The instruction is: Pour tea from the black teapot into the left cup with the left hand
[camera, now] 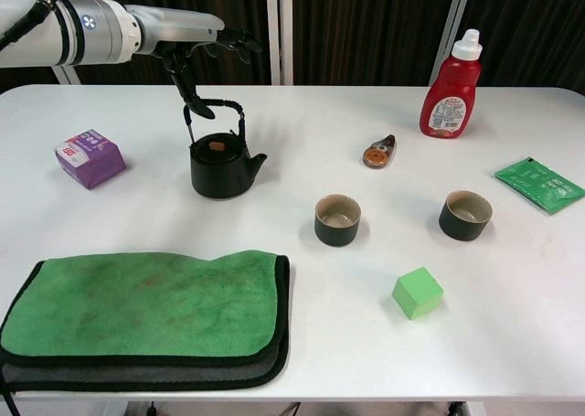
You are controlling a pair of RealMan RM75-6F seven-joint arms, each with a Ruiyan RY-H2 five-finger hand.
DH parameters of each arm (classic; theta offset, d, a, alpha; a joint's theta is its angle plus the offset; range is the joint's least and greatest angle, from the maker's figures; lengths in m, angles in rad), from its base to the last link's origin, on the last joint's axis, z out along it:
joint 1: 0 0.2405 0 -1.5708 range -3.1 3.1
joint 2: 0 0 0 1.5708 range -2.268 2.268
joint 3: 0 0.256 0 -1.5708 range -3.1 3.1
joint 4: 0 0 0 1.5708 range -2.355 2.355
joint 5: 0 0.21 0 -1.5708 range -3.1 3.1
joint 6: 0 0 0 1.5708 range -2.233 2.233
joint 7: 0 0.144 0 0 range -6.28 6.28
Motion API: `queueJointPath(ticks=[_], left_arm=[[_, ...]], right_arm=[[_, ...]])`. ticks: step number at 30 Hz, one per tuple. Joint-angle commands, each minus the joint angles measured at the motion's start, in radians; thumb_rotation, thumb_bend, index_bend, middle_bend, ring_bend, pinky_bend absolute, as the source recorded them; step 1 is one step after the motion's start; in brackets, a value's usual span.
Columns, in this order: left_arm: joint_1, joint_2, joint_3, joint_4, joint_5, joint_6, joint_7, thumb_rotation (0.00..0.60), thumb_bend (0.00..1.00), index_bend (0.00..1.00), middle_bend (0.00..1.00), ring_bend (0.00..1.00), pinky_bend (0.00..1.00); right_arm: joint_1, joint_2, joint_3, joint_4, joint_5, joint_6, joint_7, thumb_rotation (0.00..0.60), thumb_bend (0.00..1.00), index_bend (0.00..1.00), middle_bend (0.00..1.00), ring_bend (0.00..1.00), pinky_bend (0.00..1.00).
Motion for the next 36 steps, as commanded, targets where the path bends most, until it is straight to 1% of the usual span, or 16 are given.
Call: queueJointPath(ticks=[1,7,11,13,15,17,18,20,22,24,26,29,31,36], left_arm=[[-0.005,0.004,0.005,0.002,-0.002,-0.007,-0.009,0.6,0.15,0.05,0.12,0.06,0.15],[-0.005,0.029,0.012,-0.032,0.009,-0.014,-0.045,0.6,0.16,0.05,0.12,0.06,0.15],[-0.001,0.067,0.005,-0.087,0.005,-0.047,-0.116,0.592,0.17,0.05,0.12,0.06,0.15],[0.006,0.081,-0.001,-0.109,0.012,-0.048,-0.158,0.501,0.17,0.07,0.15,0.08,0.16],[0.014,0.09,-0.007,-0.126,0.016,-0.05,-0.206,0.386,0.17,0.09,0.19,0.1,0.17],[0.018,0.094,-0.014,-0.135,0.012,-0.06,-0.25,0.315,0.17,0.12,0.21,0.13,0.18],[0.019,0.094,-0.018,-0.136,0.009,-0.068,-0.273,0.281,0.15,0.13,0.23,0.15,0.18],[0.018,0.091,-0.019,-0.126,0.01,-0.073,-0.291,0.239,0.09,0.15,0.24,0.16,0.19],[0.018,0.081,-0.017,-0.108,0.013,-0.065,-0.296,0.193,0.04,0.2,0.28,0.18,0.19],[0.015,0.074,-0.013,-0.097,0.01,-0.068,-0.294,0.172,0.02,0.26,0.32,0.22,0.2],[0.005,0.071,-0.004,-0.082,0.009,-0.074,-0.271,0.169,0.02,0.29,0.33,0.24,0.22],[-0.018,0.062,0.013,-0.051,-0.006,-0.081,-0.2,0.145,0.02,0.35,0.36,0.25,0.22],[-0.036,0.058,0.023,-0.041,-0.033,-0.093,-0.146,0.121,0.02,0.39,0.39,0.27,0.22],[-0.071,0.048,0.046,-0.049,-0.117,-0.094,-0.024,0.105,0.02,0.43,0.43,0.31,0.22]], right_arm=[[0.001,-0.001,-0.001,0.001,-0.001,-0.001,-0.001,0.6,0.36,0.0,0.0,0.0,0.0],[0.002,0.0,0.001,0.002,0.005,-0.004,-0.001,0.6,0.36,0.0,0.0,0.0,0.0],[0.002,0.0,0.002,0.001,0.003,-0.001,-0.001,0.6,0.36,0.0,0.0,0.0,0.0],[0.002,-0.001,0.002,0.003,0.005,-0.001,0.001,0.6,0.36,0.0,0.0,0.0,0.0],[0.002,-0.001,0.0,0.004,0.005,-0.003,0.002,0.6,0.36,0.0,0.0,0.0,0.0],[0.002,-0.002,-0.002,0.005,0.004,-0.004,0.002,0.6,0.36,0.0,0.0,0.0,0.0],[0.002,-0.003,-0.003,0.005,0.004,-0.005,0.001,0.6,0.36,0.0,0.0,0.0,0.0],[0.003,-0.004,-0.003,0.004,0.004,-0.006,0.002,0.6,0.36,0.0,0.0,0.0,0.0],[0.003,-0.005,-0.003,0.004,0.003,-0.004,0.0,0.6,0.36,0.0,0.0,0.0,0.0],[0.002,-0.004,-0.003,0.003,0.002,-0.002,-0.001,0.6,0.36,0.0,0.0,0.0,0.0],[0.002,-0.002,-0.002,0.002,0.004,-0.002,-0.003,0.6,0.36,0.0,0.0,0.0,0.0],[0.002,0.001,0.0,0.002,0.006,-0.002,-0.003,0.6,0.36,0.0,0.0,0.0,0.0],[0.002,0.001,-0.001,0.001,0.005,-0.002,-0.004,0.6,0.36,0.0,0.0,0.0,0.0],[0.001,0.0,-0.001,0.004,0.009,-0.006,-0.002,0.6,0.36,0.0,0.0,0.0,0.0]])
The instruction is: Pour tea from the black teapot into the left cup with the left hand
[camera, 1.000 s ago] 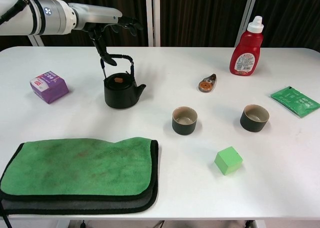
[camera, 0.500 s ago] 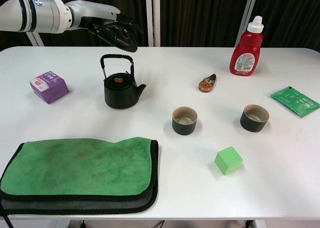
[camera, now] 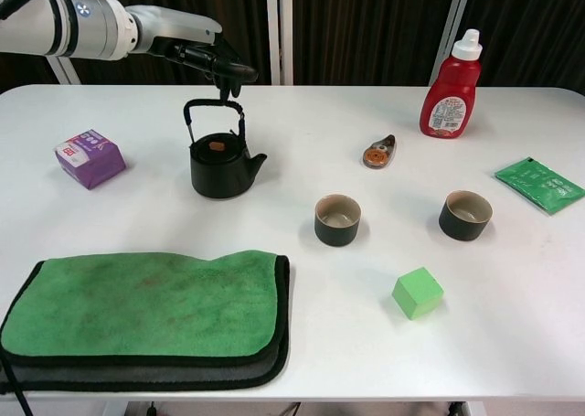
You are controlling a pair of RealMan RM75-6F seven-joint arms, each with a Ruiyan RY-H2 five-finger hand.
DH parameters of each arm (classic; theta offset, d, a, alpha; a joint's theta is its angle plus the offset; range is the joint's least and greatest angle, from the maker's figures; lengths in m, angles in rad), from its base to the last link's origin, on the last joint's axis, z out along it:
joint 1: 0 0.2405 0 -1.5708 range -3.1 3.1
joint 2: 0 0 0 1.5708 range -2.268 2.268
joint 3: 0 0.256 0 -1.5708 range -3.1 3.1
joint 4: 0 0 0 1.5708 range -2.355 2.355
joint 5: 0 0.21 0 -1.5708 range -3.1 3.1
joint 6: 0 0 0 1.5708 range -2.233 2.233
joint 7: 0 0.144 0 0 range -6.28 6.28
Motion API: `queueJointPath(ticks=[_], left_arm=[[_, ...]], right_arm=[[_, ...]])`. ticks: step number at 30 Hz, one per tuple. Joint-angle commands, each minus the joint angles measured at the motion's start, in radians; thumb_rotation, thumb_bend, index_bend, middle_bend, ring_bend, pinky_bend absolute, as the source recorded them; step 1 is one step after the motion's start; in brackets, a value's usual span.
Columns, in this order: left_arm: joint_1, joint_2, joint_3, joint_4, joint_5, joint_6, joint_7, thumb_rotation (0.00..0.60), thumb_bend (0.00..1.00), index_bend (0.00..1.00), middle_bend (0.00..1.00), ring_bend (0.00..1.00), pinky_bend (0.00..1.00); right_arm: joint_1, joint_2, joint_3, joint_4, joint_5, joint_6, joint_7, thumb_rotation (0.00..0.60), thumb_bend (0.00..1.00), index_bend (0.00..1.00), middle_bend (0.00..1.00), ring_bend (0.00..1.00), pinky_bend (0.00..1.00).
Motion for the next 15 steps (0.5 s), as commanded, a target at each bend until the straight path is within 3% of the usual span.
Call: queueJointPath(ticks=[1,15], left_arm=[[-0.034,-0.012,0.022,-0.003,-0.084,-0.005,0.088,0.104,0.02,0.43,0.43,0.32,0.22],[-0.118,-0.021,0.114,-0.04,-0.426,0.029,0.29,0.098,0.03,0.44,0.45,0.38,0.22]], right_arm=[[-0.001,-0.001,0.0,0.002,0.002,-0.001,0.003,0.6,0.36,0.0,0.0,0.0,0.0],[-0.005,-0.004,0.001,0.024,0.018,-0.008,0.028,0.6,0.36,0.0,0.0,0.0,0.0]])
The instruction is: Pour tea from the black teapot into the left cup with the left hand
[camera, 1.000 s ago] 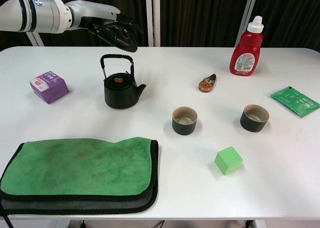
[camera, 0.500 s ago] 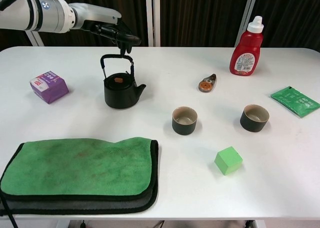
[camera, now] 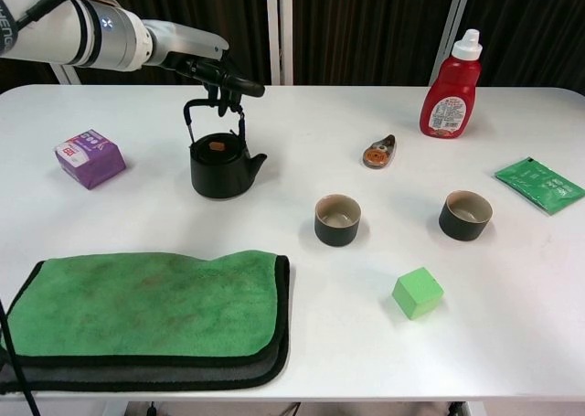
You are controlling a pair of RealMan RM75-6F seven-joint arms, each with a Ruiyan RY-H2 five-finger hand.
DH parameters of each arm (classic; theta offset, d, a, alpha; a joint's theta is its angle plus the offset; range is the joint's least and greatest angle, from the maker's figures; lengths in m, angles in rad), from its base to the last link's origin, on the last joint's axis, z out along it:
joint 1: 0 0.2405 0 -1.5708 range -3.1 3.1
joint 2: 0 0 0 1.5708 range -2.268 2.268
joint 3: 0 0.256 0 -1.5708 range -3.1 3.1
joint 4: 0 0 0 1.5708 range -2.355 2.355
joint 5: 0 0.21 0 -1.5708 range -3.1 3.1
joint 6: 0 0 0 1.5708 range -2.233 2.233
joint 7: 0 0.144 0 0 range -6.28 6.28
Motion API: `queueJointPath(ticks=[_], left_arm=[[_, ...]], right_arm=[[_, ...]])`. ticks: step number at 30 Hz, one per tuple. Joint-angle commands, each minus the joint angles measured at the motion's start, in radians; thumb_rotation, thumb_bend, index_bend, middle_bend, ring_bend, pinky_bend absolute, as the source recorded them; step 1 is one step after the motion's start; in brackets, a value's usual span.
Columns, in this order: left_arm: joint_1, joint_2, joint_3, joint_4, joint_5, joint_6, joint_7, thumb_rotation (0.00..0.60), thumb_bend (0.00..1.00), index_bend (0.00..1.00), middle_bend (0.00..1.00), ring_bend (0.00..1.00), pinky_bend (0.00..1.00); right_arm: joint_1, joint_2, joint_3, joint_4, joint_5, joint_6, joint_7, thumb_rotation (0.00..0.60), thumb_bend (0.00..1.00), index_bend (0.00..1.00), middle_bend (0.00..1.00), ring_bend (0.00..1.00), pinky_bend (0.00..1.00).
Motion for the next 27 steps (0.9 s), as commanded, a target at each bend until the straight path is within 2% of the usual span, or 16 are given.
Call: queueJointPath(ticks=[1,6,12,27], left_arm=[[-0.037,0.006,0.036,-0.034,-0.12,0.024,0.058,0.097,0.03,0.44,0.45,0.38,0.22],[-0.067,0.029,0.071,-0.079,-0.224,0.037,0.094,0.097,0.04,0.45,0.45,0.4,0.22],[-0.089,0.044,0.082,-0.12,-0.286,0.034,0.093,0.097,0.04,0.45,0.46,0.42,0.21],[-0.118,0.046,0.11,-0.095,-0.309,-0.02,0.057,0.098,0.04,0.49,0.49,0.46,0.21]], right_arm=[[0.0,0.0,0.0,0.003,-0.001,0.0,0.003,0.6,0.36,0.0,0.0,0.0,0.0],[0.0,0.0,0.002,0.007,0.001,0.0,0.007,0.6,0.36,0.0,0.0,0.0,0.0],[0.003,-0.002,0.001,0.01,-0.001,-0.002,0.009,0.6,0.36,0.0,0.0,0.0,0.0],[0.002,0.0,-0.003,0.006,0.0,-0.006,0.008,0.6,0.36,0.0,0.0,0.0,0.0]])
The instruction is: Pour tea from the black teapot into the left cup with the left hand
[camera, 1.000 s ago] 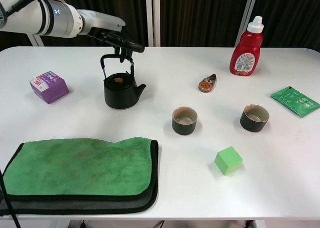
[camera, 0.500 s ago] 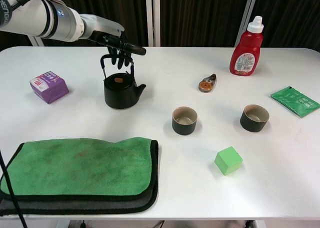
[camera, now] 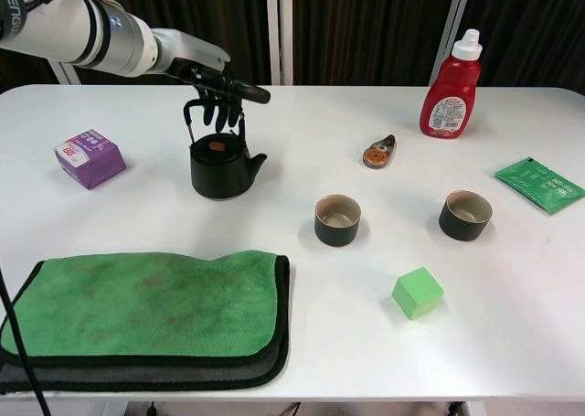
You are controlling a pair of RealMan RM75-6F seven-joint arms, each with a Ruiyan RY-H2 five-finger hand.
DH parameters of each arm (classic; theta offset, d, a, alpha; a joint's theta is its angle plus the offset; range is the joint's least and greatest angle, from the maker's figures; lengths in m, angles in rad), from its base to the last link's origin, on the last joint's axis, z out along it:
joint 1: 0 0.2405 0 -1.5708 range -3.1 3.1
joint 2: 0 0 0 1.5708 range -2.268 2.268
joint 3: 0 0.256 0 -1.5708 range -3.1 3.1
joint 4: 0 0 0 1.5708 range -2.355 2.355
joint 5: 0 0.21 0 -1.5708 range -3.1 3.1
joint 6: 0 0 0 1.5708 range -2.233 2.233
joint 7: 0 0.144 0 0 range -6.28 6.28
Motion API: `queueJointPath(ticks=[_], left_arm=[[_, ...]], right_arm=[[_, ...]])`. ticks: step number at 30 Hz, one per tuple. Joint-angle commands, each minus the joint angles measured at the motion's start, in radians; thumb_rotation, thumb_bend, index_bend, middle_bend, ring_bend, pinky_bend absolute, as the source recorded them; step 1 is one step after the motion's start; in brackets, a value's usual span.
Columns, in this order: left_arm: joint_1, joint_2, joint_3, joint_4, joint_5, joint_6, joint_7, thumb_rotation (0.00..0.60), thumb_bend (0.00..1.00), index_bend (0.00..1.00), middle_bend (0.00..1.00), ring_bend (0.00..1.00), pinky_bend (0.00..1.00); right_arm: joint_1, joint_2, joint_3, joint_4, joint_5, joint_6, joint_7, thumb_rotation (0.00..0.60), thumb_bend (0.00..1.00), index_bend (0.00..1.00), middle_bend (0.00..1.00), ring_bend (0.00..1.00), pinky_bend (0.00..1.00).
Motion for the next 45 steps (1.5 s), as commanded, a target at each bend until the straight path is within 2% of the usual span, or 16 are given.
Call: queueJointPath(ticks=[1,15,19,32,38,42,45], left_arm=[[-0.003,0.003,0.007,0.002,-0.005,-0.006,-0.007,0.098,0.04,0.5,0.5,0.46,0.21],[-0.026,0.007,0.043,-0.006,-0.011,-0.034,-0.041,0.104,0.04,0.54,0.55,0.52,0.22],[-0.029,0.015,0.048,-0.012,-0.012,-0.04,-0.056,0.101,0.04,0.56,0.57,0.57,0.22],[-0.044,0.031,0.074,-0.03,-0.007,-0.053,-0.085,0.105,0.05,0.62,0.63,0.64,0.22],[-0.049,0.041,0.083,-0.037,0.002,-0.071,-0.102,0.12,0.05,0.67,0.68,0.69,0.22],[-0.051,0.044,0.085,-0.037,0.011,-0.078,-0.116,0.167,0.05,0.72,0.72,0.73,0.23],[-0.051,0.047,0.084,-0.037,0.018,-0.083,-0.128,0.17,0.05,0.73,0.74,0.74,0.23]], right_arm=[[0.0,-0.001,-0.002,0.001,0.0,-0.002,0.001,0.6,0.36,0.0,0.0,0.0,0.0],[0.001,-0.004,-0.003,0.002,0.0,-0.004,0.0,0.6,0.36,0.0,0.0,0.0,0.0],[0.0,-0.004,-0.003,0.004,0.001,-0.005,0.001,0.6,0.36,0.0,0.0,0.0,0.0],[0.001,-0.007,-0.003,0.009,0.001,-0.004,0.005,0.6,0.36,0.0,0.0,0.0,0.0],[0.0,-0.006,-0.001,0.01,0.003,-0.002,0.005,0.6,0.36,0.0,0.0,0.0,0.0],[-0.002,-0.007,0.0,0.013,0.006,-0.002,0.007,0.6,0.36,0.0,0.0,0.0,0.0],[-0.002,-0.007,0.0,0.015,0.007,-0.002,0.008,0.6,0.36,0.0,0.0,0.0,0.0]])
